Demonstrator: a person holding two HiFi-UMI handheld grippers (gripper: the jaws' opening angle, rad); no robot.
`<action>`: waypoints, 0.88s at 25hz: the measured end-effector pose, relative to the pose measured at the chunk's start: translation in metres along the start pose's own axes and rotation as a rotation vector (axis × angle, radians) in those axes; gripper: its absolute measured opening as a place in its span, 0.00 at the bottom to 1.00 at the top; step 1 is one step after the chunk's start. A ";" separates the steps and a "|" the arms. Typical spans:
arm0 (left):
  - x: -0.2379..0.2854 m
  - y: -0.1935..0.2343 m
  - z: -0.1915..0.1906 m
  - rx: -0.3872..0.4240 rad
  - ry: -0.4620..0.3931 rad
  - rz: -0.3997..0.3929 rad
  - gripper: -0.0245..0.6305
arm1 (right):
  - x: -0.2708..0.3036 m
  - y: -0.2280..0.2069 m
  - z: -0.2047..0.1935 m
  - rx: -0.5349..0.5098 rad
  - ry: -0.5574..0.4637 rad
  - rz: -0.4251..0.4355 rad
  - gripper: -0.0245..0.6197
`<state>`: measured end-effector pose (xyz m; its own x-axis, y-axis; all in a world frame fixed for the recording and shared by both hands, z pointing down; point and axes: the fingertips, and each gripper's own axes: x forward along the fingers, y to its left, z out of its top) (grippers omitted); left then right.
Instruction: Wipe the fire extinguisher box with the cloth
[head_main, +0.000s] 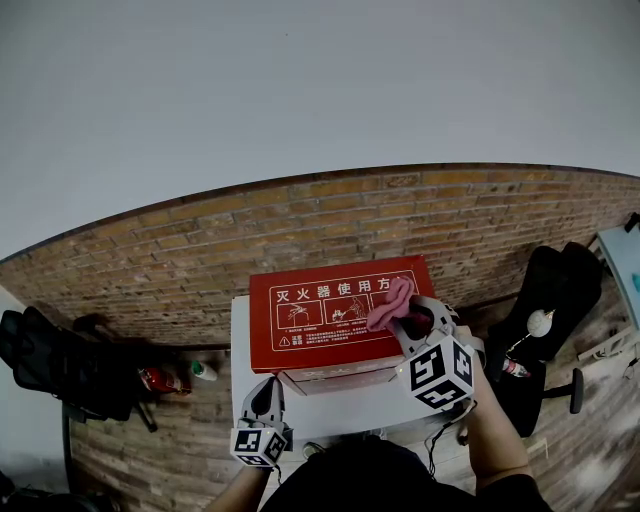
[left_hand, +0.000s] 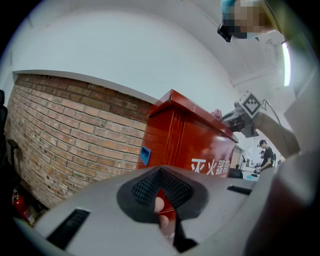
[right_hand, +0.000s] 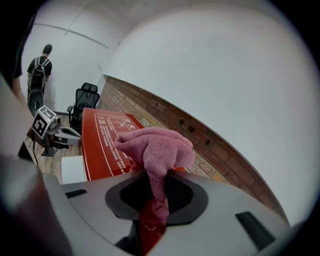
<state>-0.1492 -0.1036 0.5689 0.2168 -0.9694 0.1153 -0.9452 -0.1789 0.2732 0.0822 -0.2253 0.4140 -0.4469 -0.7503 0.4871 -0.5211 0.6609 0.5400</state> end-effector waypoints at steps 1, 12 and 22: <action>0.000 0.000 -0.001 0.001 0.002 0.000 0.06 | -0.001 -0.001 -0.001 0.003 0.001 0.001 0.17; -0.006 0.002 0.000 0.011 -0.001 0.012 0.06 | -0.011 -0.021 -0.024 0.034 0.045 -0.050 0.17; -0.013 0.001 -0.004 0.009 -0.002 0.019 0.06 | -0.012 -0.032 -0.037 0.049 0.069 -0.068 0.17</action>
<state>-0.1522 -0.0907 0.5714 0.1980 -0.9730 0.1187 -0.9513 -0.1616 0.2625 0.1315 -0.2370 0.4163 -0.3591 -0.7894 0.4979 -0.5841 0.6062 0.5398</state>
